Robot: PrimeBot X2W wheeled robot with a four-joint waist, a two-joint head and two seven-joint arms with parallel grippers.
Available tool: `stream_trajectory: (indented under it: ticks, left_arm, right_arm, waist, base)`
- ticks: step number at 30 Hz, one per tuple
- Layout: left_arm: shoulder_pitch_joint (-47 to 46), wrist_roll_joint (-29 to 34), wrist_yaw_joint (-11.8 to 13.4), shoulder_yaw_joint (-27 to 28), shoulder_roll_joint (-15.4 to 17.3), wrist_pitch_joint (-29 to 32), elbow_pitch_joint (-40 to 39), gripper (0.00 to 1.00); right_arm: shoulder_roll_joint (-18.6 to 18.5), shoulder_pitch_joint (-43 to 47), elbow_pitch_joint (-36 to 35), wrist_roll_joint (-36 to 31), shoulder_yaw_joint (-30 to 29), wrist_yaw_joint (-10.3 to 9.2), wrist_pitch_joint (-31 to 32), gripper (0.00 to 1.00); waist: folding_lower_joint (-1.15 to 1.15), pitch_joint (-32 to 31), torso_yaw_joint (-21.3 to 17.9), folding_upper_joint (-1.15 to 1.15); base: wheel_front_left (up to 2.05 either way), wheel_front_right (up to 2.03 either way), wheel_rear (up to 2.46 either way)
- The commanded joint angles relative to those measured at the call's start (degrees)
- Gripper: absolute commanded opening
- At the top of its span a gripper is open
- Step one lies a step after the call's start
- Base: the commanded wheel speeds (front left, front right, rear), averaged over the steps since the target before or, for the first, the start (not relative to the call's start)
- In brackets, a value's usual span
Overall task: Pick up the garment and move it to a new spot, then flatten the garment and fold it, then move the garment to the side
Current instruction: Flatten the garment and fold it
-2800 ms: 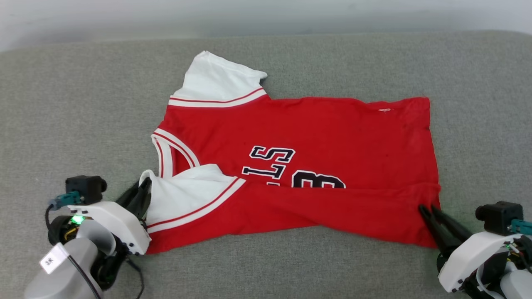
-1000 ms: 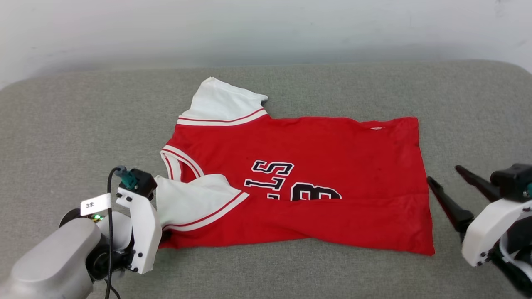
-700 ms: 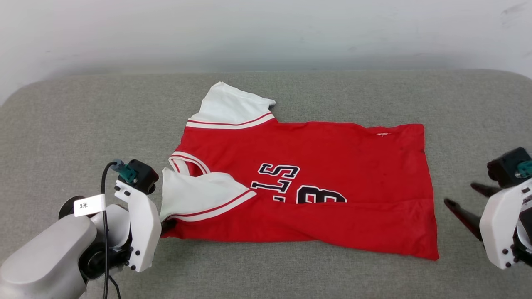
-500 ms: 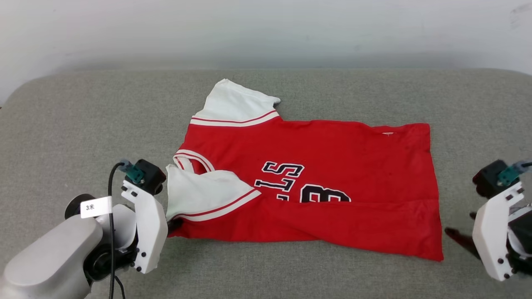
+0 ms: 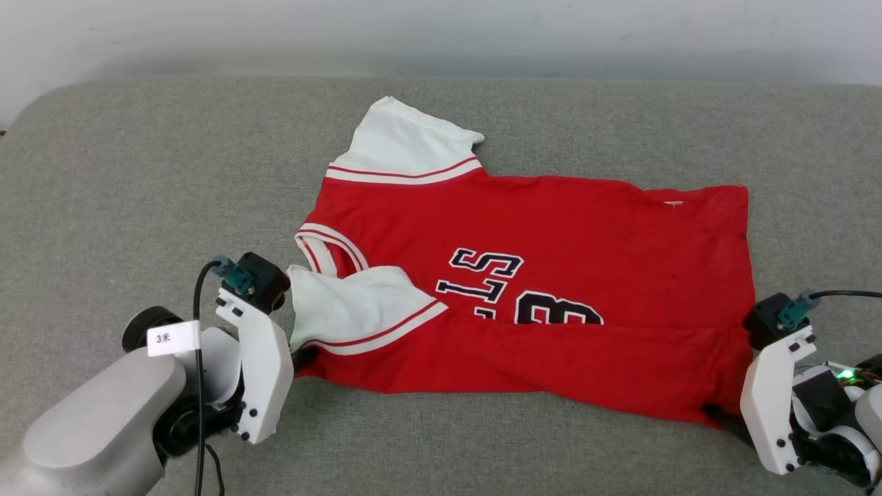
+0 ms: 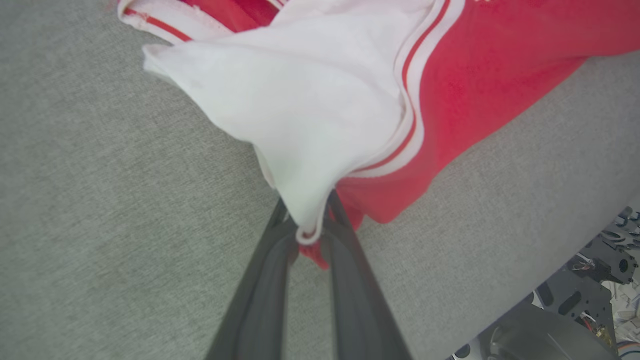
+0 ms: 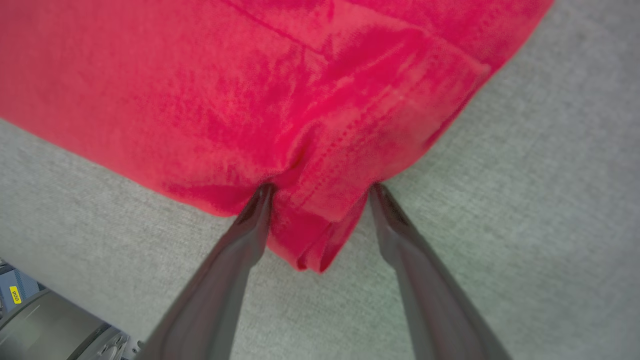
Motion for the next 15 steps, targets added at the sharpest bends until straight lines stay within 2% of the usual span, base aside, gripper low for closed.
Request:
stream_trajectory:
  ticks: [1, 3, 4, 5, 6, 15]
  left_arm:
    - [-0.88, 0.07, 0.31, 0.0, -0.16, -0.38, 0.1, 0.0]
    - [-0.19, -0.25, 0.31, 0.08, -0.06, -0.78, 0.66, 0.0]
    - [0.12, -0.34, 0.33, 0.1, 0.03, -0.95, 0.82, 0.0]
    - [0.47, -0.38, 0.33, 0.09, 0.14, -1.05, 1.03, 0.0]
    - [0.77, -0.42, 0.34, 0.05, 0.22, -1.11, 1.24, 0.0]
    - [4.47, -2.32, 0.92, 0.43, 1.8, -2.71, 1.36, 0.0]
  right_arm:
    - [2.67, 2.59, 2.5, 0.26, 2.88, -0.05, 0.43, 1.0]
    - [3.4, 3.06, 5.1, 1.6, 4.51, -0.05, -1.86, 1.0]
    - [3.41, 2.84, 5.46, 1.93, 4.53, -0.05, -2.59, 0.76]
    - [3.28, 2.4, 5.72, 2.14, 4.34, -0.05, -3.71, 0.33]
    - [3.1, 1.88, 5.91, 2.31, 3.99, -0.07, -4.89, 0.0]
    - [0.17, 1.07, 3.6, 4.17, 1.05, -0.06, -13.02, 0.0]
  waist:
    - [0.01, 0.13, 0.0, 0.0]
    - [0.01, 0.27, -0.33, 0.0]
    - [0.01, 0.19, -0.45, 0.0]
    - [0.01, 0.01, -0.58, 0.0]
    - [0.01, -0.27, -0.68, 0.0]
    - [0.01, -5.32, -1.42, 0.0]
  base:
    - [0.0, 0.0, 0.0]
    - [0.0, 0.0, 0.0]
    - [0.0, 0.0, 0.0]
    - [0.0, 0.0, 0.0]
    - [0.0, 0.0, 0.0]
    - [0.0, 0.0, 0.0]
